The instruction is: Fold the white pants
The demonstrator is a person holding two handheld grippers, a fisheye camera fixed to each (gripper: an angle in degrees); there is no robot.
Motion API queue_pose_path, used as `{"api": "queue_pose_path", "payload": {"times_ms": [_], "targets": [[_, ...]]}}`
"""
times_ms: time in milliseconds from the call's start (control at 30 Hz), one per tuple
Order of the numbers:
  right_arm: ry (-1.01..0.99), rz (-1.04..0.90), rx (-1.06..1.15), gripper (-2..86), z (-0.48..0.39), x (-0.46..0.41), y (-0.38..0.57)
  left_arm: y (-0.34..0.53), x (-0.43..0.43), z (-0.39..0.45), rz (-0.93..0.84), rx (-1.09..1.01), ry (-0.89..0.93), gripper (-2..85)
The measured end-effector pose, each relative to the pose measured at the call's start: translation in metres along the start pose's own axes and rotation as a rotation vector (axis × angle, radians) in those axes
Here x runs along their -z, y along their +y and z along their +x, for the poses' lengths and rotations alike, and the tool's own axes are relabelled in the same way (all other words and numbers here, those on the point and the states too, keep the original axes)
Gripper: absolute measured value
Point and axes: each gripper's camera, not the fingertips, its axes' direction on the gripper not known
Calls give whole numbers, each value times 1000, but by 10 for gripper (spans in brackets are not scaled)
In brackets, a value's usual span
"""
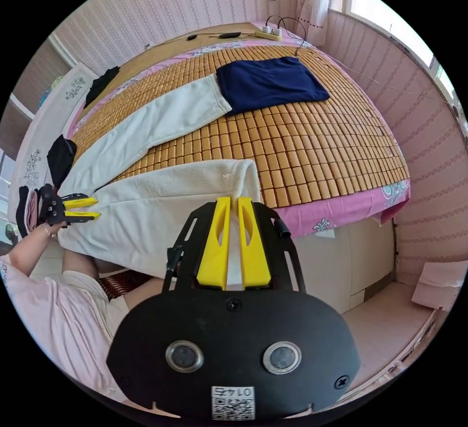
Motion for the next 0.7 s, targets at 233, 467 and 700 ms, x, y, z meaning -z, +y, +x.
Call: {"api": "queue_pose_path", "payload": {"times_ms": [233, 467, 700], "targets": [[-122, 154, -19, 9, 18, 106, 81, 3, 15, 31, 68, -146, -94, 36], [-184, 264, 20, 6, 33, 202, 133, 80, 112, 27, 243, -364, 205, 38], [-114, 177, 55, 3, 38, 189, 129, 82, 105, -12, 265, -220, 307, 25]]}}
